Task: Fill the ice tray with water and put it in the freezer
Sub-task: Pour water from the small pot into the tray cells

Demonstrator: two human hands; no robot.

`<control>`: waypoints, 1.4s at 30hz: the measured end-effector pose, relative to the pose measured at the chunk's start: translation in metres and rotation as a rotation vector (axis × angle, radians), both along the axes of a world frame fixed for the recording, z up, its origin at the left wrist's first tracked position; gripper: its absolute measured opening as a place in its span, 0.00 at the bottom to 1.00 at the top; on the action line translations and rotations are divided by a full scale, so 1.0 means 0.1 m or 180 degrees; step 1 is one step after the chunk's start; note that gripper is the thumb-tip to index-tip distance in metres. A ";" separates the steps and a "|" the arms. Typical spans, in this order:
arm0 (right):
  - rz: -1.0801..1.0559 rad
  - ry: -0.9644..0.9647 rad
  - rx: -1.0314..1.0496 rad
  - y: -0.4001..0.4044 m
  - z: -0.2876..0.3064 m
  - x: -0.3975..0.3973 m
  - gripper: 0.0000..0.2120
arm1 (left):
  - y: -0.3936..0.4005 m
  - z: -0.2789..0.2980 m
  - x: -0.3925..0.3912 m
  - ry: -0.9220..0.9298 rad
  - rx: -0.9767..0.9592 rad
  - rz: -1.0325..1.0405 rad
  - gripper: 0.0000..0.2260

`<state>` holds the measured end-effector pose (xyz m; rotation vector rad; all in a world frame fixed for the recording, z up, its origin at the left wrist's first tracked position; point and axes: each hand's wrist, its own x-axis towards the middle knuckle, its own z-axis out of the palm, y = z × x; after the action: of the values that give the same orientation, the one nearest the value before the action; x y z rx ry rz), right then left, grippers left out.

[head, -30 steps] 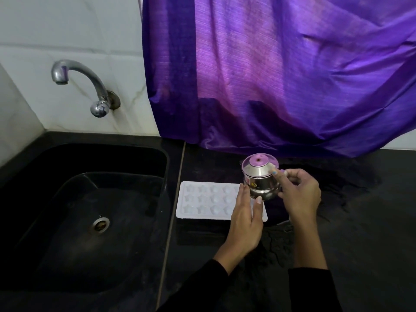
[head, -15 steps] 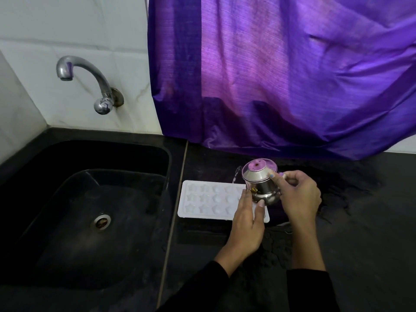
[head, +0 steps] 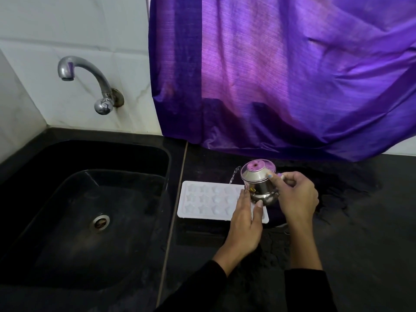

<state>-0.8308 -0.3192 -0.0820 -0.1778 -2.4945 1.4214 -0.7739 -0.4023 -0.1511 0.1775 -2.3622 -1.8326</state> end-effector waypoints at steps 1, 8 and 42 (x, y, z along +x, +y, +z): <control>-0.0011 -0.0002 -0.0032 0.01 -0.01 -0.01 0.14 | 0.00 0.01 0.00 0.0005 -0.0024 -0.0009 0.25; 0.0077 0.0102 -0.0436 0.00 -0.03 -0.02 0.11 | -0.05 0.06 0.01 0.0130 -0.0126 0.0085 0.27; 0.0152 0.0122 0.0125 -0.30 0.01 0.04 0.11 | -0.25 0.07 0.08 0.0170 -0.0013 0.0129 0.22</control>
<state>-0.8266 -0.3492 -0.0806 -0.0829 -2.5094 1.3794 -0.7655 -0.4275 -0.1444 0.1724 -2.3093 -1.7916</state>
